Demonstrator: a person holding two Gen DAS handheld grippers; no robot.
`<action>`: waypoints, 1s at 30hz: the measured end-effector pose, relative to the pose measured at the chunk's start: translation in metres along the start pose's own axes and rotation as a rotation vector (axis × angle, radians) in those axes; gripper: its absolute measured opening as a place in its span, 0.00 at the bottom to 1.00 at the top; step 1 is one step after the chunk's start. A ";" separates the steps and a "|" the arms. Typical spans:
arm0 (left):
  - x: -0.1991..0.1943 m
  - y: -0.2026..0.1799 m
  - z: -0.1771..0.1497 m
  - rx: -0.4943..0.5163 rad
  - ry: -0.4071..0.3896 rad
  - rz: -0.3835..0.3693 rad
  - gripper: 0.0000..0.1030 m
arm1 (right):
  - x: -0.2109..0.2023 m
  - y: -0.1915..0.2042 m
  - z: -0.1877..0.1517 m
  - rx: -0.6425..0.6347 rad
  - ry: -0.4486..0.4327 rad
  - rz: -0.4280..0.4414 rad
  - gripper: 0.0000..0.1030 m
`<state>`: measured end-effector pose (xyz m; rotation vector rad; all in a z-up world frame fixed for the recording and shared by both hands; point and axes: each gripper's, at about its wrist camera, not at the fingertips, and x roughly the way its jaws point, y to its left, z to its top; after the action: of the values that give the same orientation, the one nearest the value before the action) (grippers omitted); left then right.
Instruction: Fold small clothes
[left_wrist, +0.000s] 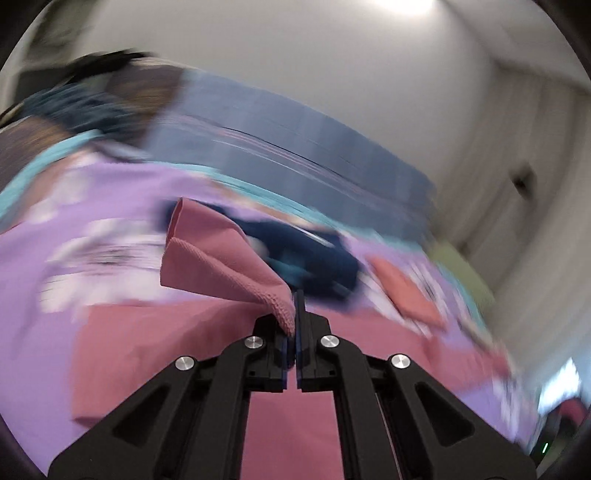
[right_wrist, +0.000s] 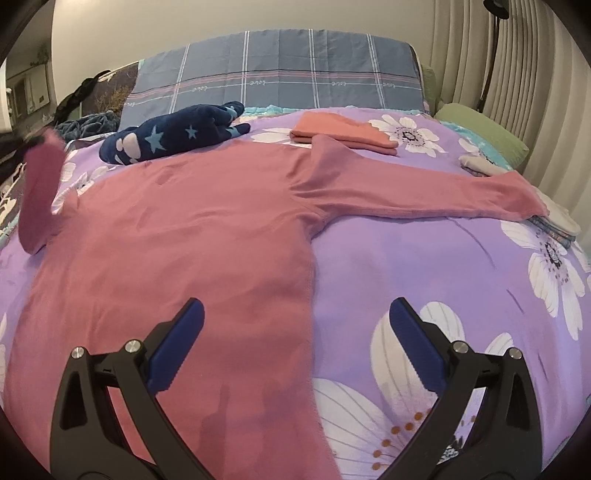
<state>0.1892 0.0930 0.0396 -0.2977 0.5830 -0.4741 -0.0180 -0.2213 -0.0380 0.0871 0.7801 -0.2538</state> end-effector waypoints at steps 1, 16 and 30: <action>0.012 -0.025 -0.011 0.056 0.028 -0.036 0.01 | 0.000 -0.004 -0.001 0.014 0.003 -0.005 0.98; 0.015 -0.046 -0.078 0.304 0.136 0.196 0.81 | 0.010 -0.023 0.017 0.074 0.005 0.117 0.80; -0.035 0.057 -0.100 0.160 0.216 0.500 0.84 | 0.157 0.038 0.107 0.167 0.247 0.462 0.56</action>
<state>0.1239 0.1462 -0.0468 0.0577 0.7972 -0.0664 0.1716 -0.2334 -0.0736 0.4571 0.9589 0.1348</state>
